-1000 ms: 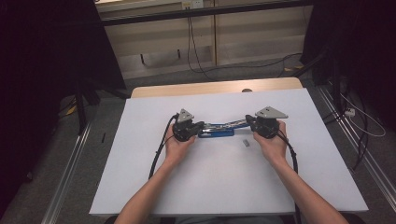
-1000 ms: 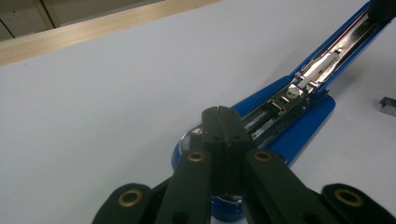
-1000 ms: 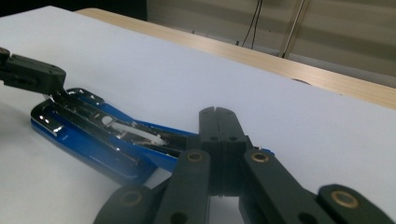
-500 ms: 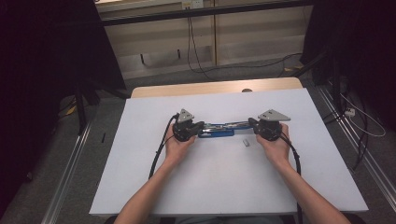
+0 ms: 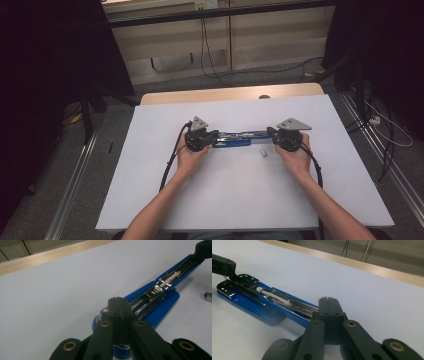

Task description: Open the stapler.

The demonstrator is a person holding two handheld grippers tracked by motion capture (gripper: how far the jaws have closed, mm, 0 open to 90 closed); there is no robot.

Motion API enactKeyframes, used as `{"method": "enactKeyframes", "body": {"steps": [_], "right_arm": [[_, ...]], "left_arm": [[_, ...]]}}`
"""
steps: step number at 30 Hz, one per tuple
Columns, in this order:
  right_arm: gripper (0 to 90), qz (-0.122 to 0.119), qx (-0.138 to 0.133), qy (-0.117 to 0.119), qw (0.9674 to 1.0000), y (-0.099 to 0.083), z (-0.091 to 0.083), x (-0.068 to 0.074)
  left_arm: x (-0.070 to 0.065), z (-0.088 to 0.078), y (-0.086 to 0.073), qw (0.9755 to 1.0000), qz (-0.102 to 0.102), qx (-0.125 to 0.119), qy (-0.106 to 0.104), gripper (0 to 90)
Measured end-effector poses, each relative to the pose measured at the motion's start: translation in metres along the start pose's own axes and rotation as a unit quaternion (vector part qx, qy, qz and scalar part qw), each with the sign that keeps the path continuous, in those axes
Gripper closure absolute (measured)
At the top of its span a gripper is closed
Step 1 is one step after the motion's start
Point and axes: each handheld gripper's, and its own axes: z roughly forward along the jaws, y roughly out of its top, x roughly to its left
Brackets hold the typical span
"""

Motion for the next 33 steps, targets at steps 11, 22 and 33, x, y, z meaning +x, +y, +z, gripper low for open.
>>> {"method": "enactKeyframes", "body": {"steps": [11, 22, 33], "right_arm": [[90.0, 0.007, -0.003, 0.003, 1.0, -0.001, -0.001, -0.003], [88.9, 0.009, -0.017, 0.013, 0.9997, 0.001, -0.003, -0.005], [78.5, 0.027, -0.028, 0.026, 0.9989, 0.003, -0.008, -0.009]], "left_arm": [[0.0, -0.003, 0.003, 0.9999, 0.0, -0.012, -0.004, 90.0], [-0.004, -0.005, 0.005, 0.9999, 0.006, -0.013, -0.003, 84.9], [-0.003, -0.018, 0.01, 0.9992, -0.007, -0.038, -0.01, 64.3]]}}
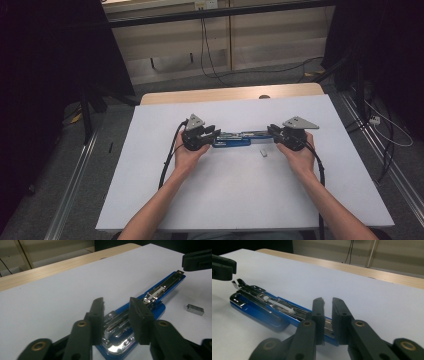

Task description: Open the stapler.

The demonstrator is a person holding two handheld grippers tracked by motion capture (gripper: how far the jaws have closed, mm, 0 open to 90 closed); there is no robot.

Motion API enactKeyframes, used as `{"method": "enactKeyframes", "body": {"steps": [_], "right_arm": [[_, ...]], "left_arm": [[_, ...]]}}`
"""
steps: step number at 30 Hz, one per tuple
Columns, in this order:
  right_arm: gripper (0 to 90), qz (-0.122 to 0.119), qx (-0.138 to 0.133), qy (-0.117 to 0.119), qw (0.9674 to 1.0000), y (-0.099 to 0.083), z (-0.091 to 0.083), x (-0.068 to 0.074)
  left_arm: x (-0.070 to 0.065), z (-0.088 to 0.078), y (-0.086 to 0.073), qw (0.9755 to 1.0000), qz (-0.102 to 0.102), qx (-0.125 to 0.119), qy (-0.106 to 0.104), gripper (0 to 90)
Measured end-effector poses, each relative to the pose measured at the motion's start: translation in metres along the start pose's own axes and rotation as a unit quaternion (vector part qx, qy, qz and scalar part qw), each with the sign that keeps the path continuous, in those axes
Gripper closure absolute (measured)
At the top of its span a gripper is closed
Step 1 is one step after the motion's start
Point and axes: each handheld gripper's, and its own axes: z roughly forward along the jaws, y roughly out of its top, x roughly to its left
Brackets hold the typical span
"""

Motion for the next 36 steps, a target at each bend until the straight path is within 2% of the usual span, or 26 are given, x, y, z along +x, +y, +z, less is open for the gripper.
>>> {"method": "enactKeyframes", "body": {"steps": [3, 7, 10, 12, 15, 19, 23, 25, 29, 33, 36], "right_arm": [[73.0, 0.001, -0.004, 0.005, 1.0, 0.002, -0.002, 0.001], [59.8, 0.004, -0.004, 0.013, 0.9999, 0.003, -0.004, 0.001], [45.5, -0.005, -0.006, 0.008, 0.9999, 0.004, -0.005, 0.002], [39.5, -0.006, -0.007, 0.003, 1.0, 0.004, -0.005, 0.002], [25.7, 0.002, -0.005, -0.004, 1.0, 0.004, -0.006, 0.002], [15.3, 0.01, -0.008, -0.004, 0.9999, 0.004, -0.008, 0.0], [11.7, 0.009, -0.015, 0.001, 0.9998, 0.005, -0.01, 0.002], [11.2, 0.009, -0.015, 0.005, 0.9998, 0.006, -0.01, 0.003], [10.5, 0.008, -0.013, 0.002, 0.9999, 0.006, -0.01, 0.004], [9.0, 0.008, -0.014, 0.002, 0.9999, 0.007, -0.014, 0.004], [9.5, 0.012, -0.016, 0.003, 0.9998, 0.006, -0.018, 0.003]], "left_arm": [[0.0, -0.003, -0.001, 1.0, 0.001, -0.001, 0.008, 55.7], [0.001, -0.006, -0.002, 0.9999, -0.001, 0.0, 0.015, 45.4], [-0.001, -0.01, -0.003, 0.9998, 0.0, 0.004, 0.022, 33.6], [-0.001, -0.013, -0.003, 0.9996, -0.004, 0.005, 0.028, 27.2], [0.0, -0.019, -0.003, 0.9992, -0.001, -0.004, 0.039, 17.5], [0.002, -0.025, -0.008, 0.9988, -0.003, 0.004, 0.048, 8.7], [0.001, -0.033, -0.009, 0.999, 0.002, -0.004, 0.045, 6.4], [0.0, -0.035, -0.009, 0.9991, -0.017, -0.014, 0.038, 6.4], [-0.004, -0.041, -0.012, 0.9993, -0.018, -0.014, 0.029, 6.2], [-0.002, -0.05, -0.018, 0.9991, -0.017, -0.009, 0.037, 5.6], [-0.003, -0.059, -0.022, 0.9984, -0.009, -0.003, 0.057, 6.1]]}}
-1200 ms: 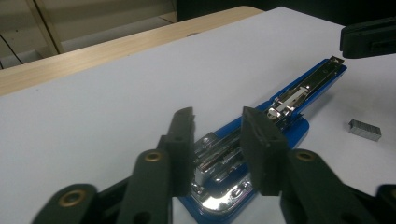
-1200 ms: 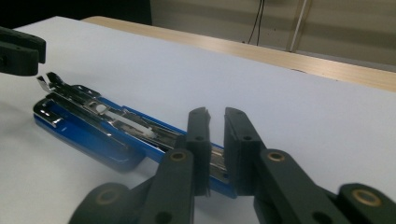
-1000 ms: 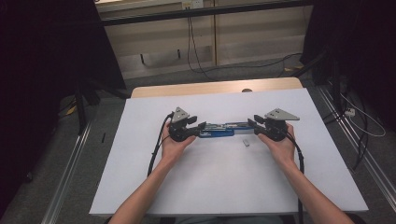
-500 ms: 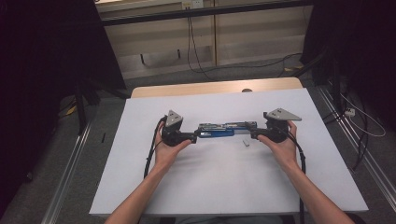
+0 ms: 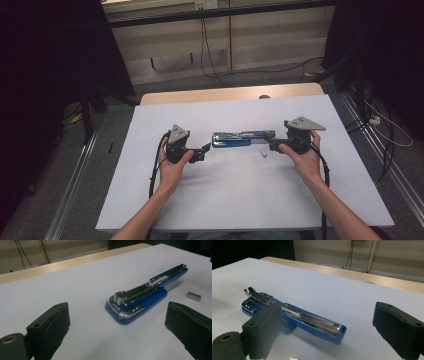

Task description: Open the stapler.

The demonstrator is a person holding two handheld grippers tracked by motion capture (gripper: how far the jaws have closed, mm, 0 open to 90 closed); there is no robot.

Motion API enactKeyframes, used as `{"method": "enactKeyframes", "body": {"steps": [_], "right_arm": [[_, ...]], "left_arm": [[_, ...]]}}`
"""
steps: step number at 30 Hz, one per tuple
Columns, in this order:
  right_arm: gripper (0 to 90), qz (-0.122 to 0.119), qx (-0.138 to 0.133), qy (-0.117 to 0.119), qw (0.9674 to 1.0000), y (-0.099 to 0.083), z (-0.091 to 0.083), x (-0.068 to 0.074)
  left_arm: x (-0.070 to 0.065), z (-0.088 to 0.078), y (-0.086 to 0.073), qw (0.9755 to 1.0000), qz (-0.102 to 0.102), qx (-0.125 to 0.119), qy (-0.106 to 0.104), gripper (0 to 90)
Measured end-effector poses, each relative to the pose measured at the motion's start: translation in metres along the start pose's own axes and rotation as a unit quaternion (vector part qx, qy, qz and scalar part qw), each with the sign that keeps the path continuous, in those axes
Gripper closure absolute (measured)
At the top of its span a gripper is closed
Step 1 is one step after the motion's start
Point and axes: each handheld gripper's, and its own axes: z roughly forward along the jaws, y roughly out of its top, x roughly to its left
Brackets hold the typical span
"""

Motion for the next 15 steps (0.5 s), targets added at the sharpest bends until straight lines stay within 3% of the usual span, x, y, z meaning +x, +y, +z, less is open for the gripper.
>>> {"method": "enactKeyframes", "body": {"steps": [5, 12, 15], "right_arm": [[11.0, -0.008, -0.005, -0.011, 0.9999, -0.001, -0.007, 0.0], [9.9, -0.003, -0.002, -0.005, 1.0, -0.006, -0.017, -0.003], [8.9, -0.011, 0.005, -0.002, 0.9999, -0.009, -0.019, -0.002]], "left_arm": [[0.0, -0.02, -0.003, 0.9998, -0.008, -0.019, 0.006, 7.0], [0.004, -0.044, -0.016, 0.9993, -0.015, -0.031, 0.017, 6.7], [0.001, -0.055, -0.018, 0.9989, -0.006, -0.043, 0.019, 6.7]]}}
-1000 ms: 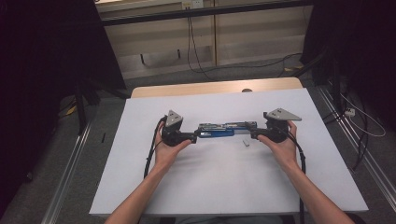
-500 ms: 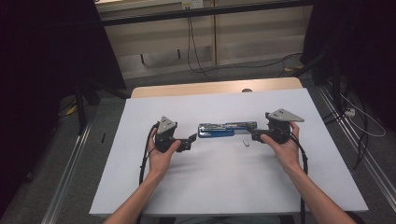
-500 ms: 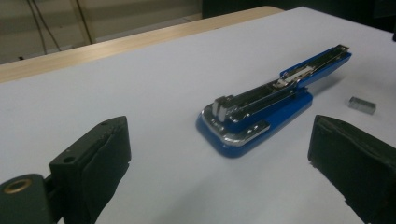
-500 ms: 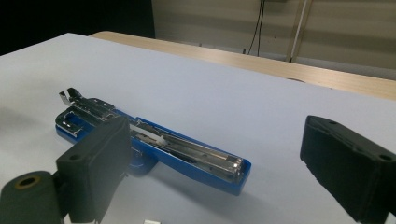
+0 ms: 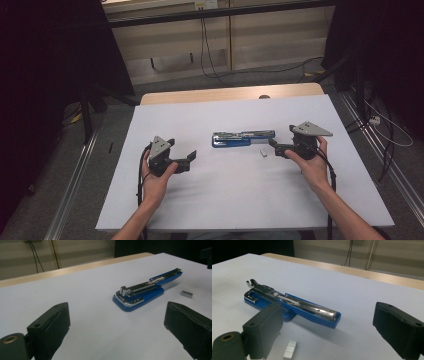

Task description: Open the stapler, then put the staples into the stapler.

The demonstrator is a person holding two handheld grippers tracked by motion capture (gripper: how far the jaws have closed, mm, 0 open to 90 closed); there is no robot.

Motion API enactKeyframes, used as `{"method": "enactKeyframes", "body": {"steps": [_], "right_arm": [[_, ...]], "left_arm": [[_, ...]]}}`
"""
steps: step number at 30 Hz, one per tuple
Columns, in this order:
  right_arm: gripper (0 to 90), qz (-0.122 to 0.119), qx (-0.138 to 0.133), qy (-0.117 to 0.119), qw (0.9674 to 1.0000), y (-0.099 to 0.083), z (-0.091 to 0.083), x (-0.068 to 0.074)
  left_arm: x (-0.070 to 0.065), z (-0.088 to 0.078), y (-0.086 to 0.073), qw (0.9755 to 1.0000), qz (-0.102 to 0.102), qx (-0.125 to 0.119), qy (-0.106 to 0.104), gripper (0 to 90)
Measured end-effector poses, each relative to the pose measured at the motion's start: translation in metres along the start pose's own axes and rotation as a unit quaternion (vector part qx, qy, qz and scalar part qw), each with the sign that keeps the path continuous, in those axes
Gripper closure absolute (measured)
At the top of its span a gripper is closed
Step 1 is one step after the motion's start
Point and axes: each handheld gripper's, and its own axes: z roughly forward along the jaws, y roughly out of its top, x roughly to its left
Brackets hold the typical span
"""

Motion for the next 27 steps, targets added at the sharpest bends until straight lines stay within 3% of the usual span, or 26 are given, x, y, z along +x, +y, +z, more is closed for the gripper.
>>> {"method": "enactKeyframes", "body": {"steps": [2, 5, 7, 10, 14, 21, 27], "right_arm": [[8.2, 0.0, 0.001, 0.003, 1.0, 0.0, -0.001, 0.002], [7.8, -0.003, 0.001, 0.003, 1.0, -0.001, -0.004, 0.004], [7.6, -0.004, 0.001, 0.003, 1.0, -0.003, -0.006, 0.004], [7.3, -0.004, 0.002, 0.002, 1.0, -0.005, -0.008, 0.002], [7.1, -0.001, 0.005, 0.003, 1.0, -0.006, -0.008, 0.002], [7.8, 0.001, 0.0, 0.006, 1.0, -0.004, -0.008, 0.004], [8.1, 0.0, 0.002, 0.009, 1.0, -0.003, -0.005, 0.005]], "left_arm": [[-0.004, -0.008, 0.0, 1.0, 0.004, -0.005, 0.001, 6.3], [-0.005, -0.016, -0.004, 1.0, -0.005, -0.004, -0.005, 5.9], [-0.004, -0.021, -0.01, 0.9999, -0.009, 0.007, -0.008, 5.9], [0.001, -0.026, -0.018, 0.9998, -0.004, 0.018, 0.001, 5.9], [0.003, -0.035, -0.02, 0.9999, -0.006, 0.013, 0.009, 6.0], [-0.003, -0.046, -0.024, 0.9997, -0.012, 0.016, 0.012, 6.0], [-0.002, -0.048, -0.025, 0.9998, -0.006, 0.015, 0.014, 6.0]]}}
